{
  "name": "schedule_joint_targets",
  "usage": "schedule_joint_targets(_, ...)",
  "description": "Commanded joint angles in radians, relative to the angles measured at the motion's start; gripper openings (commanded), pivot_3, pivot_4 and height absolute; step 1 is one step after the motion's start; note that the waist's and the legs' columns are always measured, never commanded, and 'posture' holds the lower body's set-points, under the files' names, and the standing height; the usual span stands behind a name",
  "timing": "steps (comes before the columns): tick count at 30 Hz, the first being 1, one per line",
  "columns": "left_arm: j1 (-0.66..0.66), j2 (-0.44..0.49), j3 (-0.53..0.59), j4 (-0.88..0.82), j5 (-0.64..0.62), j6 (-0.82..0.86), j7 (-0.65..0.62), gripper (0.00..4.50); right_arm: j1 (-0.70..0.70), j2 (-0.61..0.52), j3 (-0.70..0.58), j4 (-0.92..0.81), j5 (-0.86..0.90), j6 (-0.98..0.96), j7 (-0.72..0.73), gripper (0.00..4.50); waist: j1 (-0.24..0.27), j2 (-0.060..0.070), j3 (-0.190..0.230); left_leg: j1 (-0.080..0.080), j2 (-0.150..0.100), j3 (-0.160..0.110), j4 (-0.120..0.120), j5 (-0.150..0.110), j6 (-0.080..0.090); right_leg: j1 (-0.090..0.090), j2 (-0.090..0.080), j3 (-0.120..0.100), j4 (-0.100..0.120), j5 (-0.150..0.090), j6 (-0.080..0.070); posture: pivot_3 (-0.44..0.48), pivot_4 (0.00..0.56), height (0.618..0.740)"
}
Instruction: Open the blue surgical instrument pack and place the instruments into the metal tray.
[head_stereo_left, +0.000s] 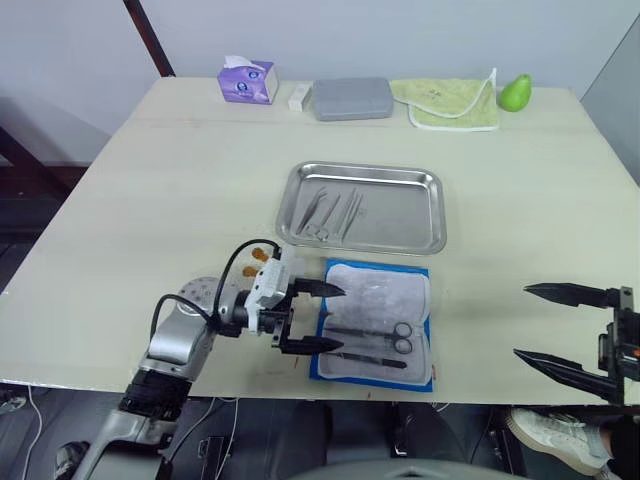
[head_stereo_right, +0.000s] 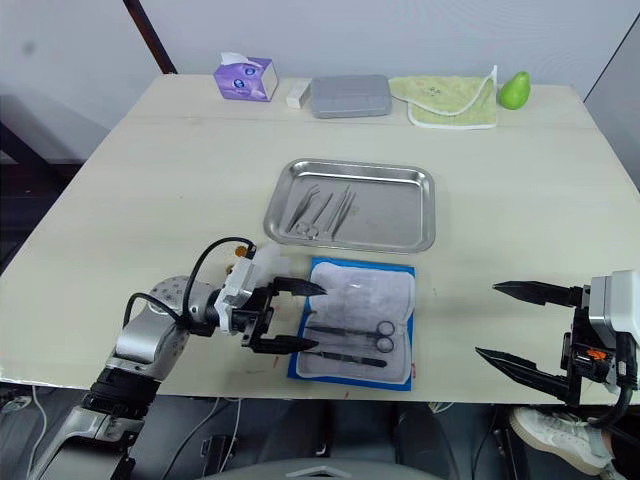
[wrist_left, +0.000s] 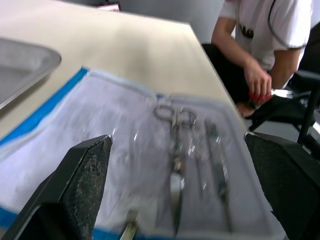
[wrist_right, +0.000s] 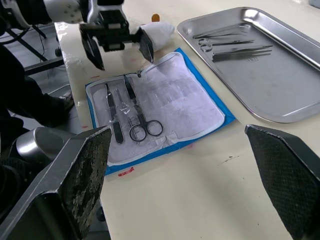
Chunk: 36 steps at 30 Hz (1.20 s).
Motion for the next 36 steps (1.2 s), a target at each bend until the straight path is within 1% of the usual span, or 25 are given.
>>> schedule_joint_targets(1,-0.024,-0.020,-0.011,0.075,0.034,-0.108,-0.037,4.49,-0.003,0.000,-0.018,-0.029,0.020,0.001,0.004,4.50,0.000,0.000,0.000,0.000,0.000,0.000,0.000,0.000,0.000,0.000,0.000,0.000,0.000,0.000,0.000,0.000,0.150,0.740)
schedule_joint_targets(6,-0.048,-0.053,-0.025,0.156,0.066,-0.183,-0.043,4.49,-0.003,-0.001,-0.021,-0.033,0.017,0.002,0.005,4.50,0.001,0.000,0.000,-0.001,0.000,0.000,0.002,0.000,0.000,0.000,0.000,0.000,0.000,0.000,0.000,0.000,0.150,0.740)
schedule_joint_targets(13,-0.079,-0.087,-0.047,0.186,0.109,-0.213,-0.016,4.49,-0.009,-0.007,-0.026,-0.035,0.019,0.007,0.003,4.50,0.003,0.000,0.000,-0.001,0.000,-0.001,0.009,0.000,0.000,0.001,0.000,0.000,0.003,0.001,0.002,0.000,0.150,0.740)
schedule_joint_targets(18,-0.112,-0.095,-0.061,0.240,0.132,-0.228,-0.017,4.49,-0.015,-0.010,-0.022,-0.038,0.018,0.012,0.004,4.50,0.009,0.000,0.000,-0.002,0.000,-0.001,0.010,0.000,0.000,0.001,0.000,0.000,0.004,0.002,0.003,0.000,0.150,0.740)
schedule_joint_targets(25,-0.150,-0.084,-0.077,0.342,0.186,-0.289,-0.029,4.49,-0.023,-0.014,-0.020,-0.043,0.019,0.021,0.007,4.50,0.010,0.001,-0.001,-0.002,0.000,-0.001,0.012,0.000,0.000,0.001,0.000,0.000,0.005,0.002,0.003,0.000,0.150,0.740)
schedule_joint_targets(31,-0.119,-0.076,-0.101,0.362,0.182,-0.314,-0.086,4.49,-0.034,-0.011,0.015,-0.055,0.013,0.023,-0.006,4.50,0.009,0.004,-0.004,-0.001,0.000,0.000,0.012,0.000,0.000,0.002,0.000,0.000,0.005,0.002,0.003,0.000,0.150,0.740)
schedule_joint_targets(36,-0.133,-0.092,-0.117,0.440,0.212,-0.358,-0.076,4.49,-0.053,-0.016,0.038,-0.053,0.010,0.027,-0.010,4.50,0.008,0.008,-0.009,-0.001,0.000,0.000,0.012,-0.001,0.001,0.002,0.000,0.001,0.005,0.002,0.003,0.000,0.150,0.740)
